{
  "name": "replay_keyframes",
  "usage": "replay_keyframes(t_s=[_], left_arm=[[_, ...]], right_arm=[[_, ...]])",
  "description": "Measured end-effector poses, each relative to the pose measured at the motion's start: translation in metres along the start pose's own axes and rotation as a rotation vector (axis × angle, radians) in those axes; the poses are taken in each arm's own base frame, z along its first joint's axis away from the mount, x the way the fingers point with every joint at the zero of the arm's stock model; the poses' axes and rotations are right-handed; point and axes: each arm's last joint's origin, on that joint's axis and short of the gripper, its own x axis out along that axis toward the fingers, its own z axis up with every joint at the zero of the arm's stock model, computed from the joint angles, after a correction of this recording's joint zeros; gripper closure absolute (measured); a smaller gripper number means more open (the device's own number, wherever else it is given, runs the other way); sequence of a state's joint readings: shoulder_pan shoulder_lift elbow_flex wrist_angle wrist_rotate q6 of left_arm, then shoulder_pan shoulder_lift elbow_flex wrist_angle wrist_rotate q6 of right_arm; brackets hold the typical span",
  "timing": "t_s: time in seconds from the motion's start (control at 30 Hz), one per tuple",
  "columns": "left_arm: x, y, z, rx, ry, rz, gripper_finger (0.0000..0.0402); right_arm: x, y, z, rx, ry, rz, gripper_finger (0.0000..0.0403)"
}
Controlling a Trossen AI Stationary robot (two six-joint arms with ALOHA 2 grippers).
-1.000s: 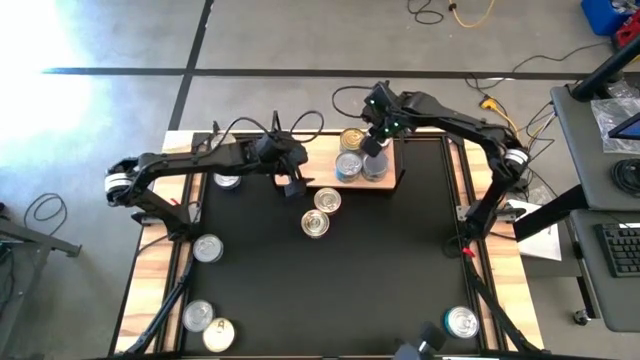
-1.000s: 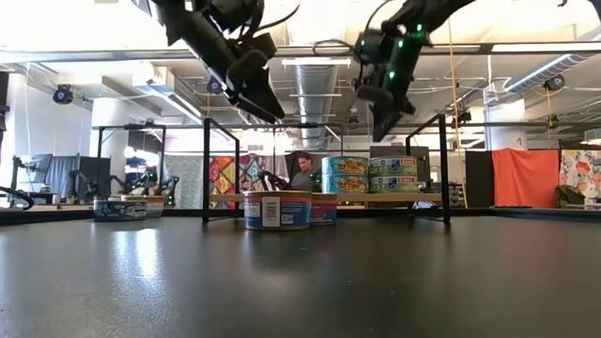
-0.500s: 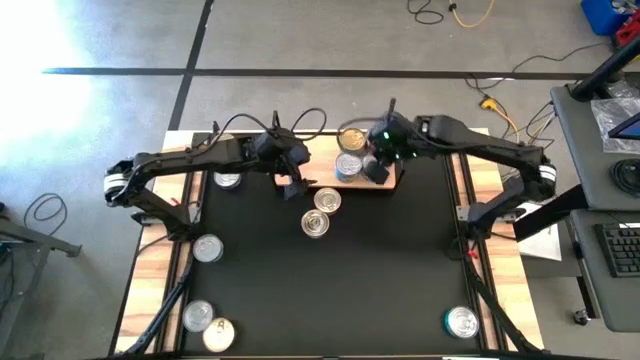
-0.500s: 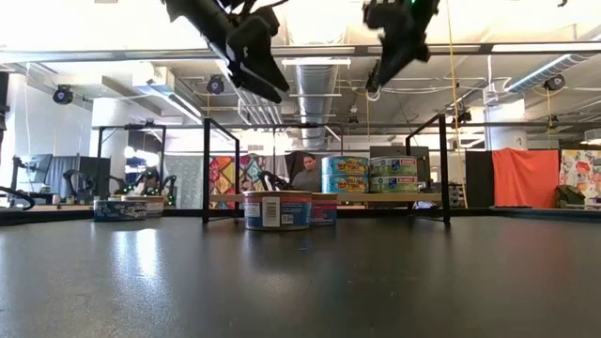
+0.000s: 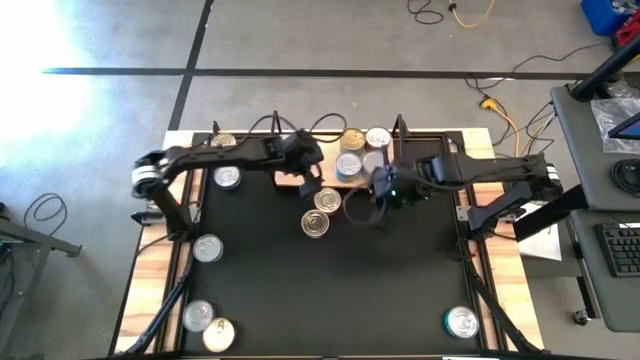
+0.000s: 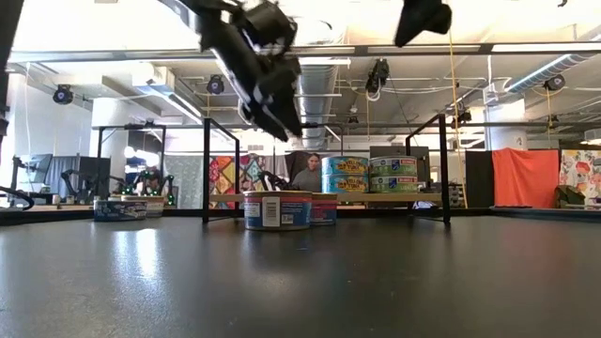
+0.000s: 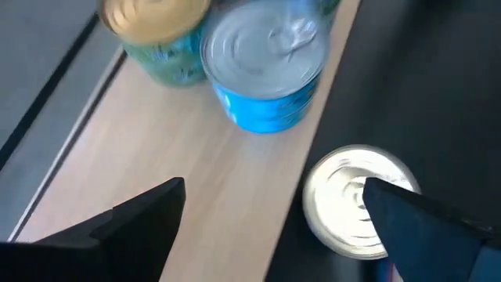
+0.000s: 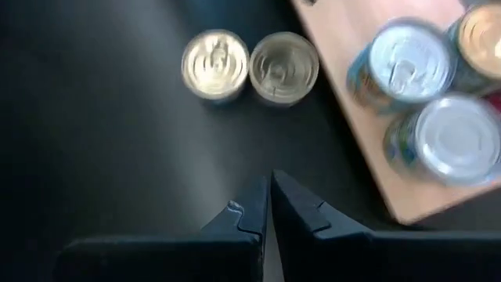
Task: Stack canned seafood by type on shelf
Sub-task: Adjust the tuna cans on the shelf
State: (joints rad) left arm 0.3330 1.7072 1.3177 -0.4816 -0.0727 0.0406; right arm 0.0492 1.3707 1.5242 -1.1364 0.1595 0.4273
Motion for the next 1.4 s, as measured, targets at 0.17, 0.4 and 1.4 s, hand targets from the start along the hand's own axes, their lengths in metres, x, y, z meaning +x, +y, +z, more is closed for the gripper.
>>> replay_keyframes(t_s=[0.17, 0.4, 1.4], left_arm=[[0.034, -0.001, 0.009, 0.059, 0.15, -0.042, 0.0106], [0.06, 0.002, 0.014, 0.046, 0.163, -0.057, 0.0281], [0.098, 0.005, 0.012, -0.069, 0.102, -0.045, 0.0401]], right_arm=[[-0.008, 0.006, -0.017, 0.029, 0.049, -0.1, 0.039], [-0.016, 0.023, -0.034, 0.064, 0.108, -0.073, 0.039], [-0.039, 0.074, -0.084, 0.045, 0.008, -0.14, 0.039]])
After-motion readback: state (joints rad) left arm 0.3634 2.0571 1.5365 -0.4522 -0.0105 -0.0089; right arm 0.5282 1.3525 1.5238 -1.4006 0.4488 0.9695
